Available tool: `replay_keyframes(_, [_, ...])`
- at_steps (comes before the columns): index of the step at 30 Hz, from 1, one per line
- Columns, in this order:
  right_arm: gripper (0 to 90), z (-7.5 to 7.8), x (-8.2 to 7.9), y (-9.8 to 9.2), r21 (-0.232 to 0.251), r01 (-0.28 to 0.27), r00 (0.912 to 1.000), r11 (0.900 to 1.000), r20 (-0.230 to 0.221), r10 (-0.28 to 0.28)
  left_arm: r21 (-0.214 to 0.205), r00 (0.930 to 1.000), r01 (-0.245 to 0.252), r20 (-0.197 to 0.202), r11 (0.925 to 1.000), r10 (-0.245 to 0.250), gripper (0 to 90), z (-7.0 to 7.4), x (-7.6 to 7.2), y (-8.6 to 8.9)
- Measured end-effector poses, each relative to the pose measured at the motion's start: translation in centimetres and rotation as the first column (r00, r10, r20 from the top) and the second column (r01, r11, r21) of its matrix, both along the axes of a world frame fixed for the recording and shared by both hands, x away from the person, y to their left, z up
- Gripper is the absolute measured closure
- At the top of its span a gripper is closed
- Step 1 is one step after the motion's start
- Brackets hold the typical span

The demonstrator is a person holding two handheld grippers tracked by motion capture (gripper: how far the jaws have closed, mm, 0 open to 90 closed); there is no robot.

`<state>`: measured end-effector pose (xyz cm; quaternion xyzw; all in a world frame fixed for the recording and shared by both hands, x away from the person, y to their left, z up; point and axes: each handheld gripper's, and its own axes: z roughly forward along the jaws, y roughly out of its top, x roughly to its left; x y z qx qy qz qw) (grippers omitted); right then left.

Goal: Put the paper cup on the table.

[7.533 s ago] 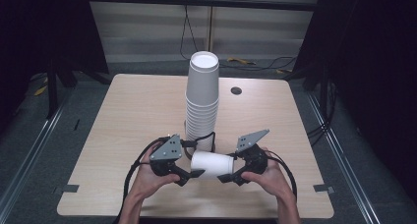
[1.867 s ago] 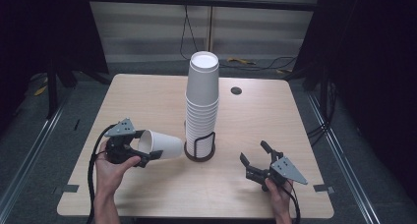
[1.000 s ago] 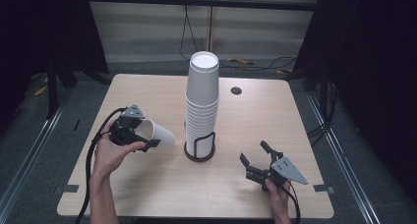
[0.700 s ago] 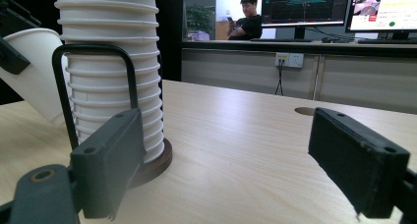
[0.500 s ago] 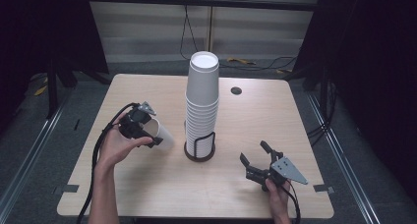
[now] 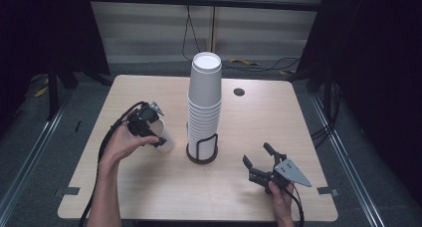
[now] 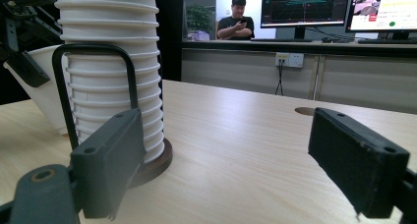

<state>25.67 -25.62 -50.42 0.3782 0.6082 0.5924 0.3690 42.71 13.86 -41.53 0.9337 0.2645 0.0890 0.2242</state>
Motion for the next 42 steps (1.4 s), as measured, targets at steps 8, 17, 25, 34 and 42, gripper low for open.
replay_keyframes(8, [13.6,0.0,0.0,0.0,0.0,0.0,1.0,1.0,0.0,0.0,-0.033,1.0,0.002,0.001,0.9995,-0.002,5.5,-1.0,0.5,-0.8])
replay_keyframes(17, [13.5,0.0,0.0,0.0,0.0,0.001,1.0,1.0,0.0,-0.001,-0.07,1.0,0.001,-0.005,0.9976,-0.001,8.0,-2.3,0.8,-1.2])
replay_keyframes(25, [13.5,0.0,0.0,0.0,0.0,0.0,1.0,1.0,0.0,0.0,-0.123,0.9999,-0.004,0.014,0.9924,0.005,6.7,-2.9,0.6,-0.8])
replay_keyframes(34, [13.5,0.0,0.0,0.0,0.001,0.006,1.0,1.0,-0.004,-0.006,-0.171,0.9997,-0.017,0.016,0.9851,0.02,15.3,-4.2,0.1,0.2])
replay_keyframes(42, [13.5,0.0,0.0,0.0,0.0,0.005,1.0,1.0,-0.003,-0.005,-0.224,0.9994,-0.031,0.009,0.974,0.034,15.5,-5.5,-0.5,0.9])
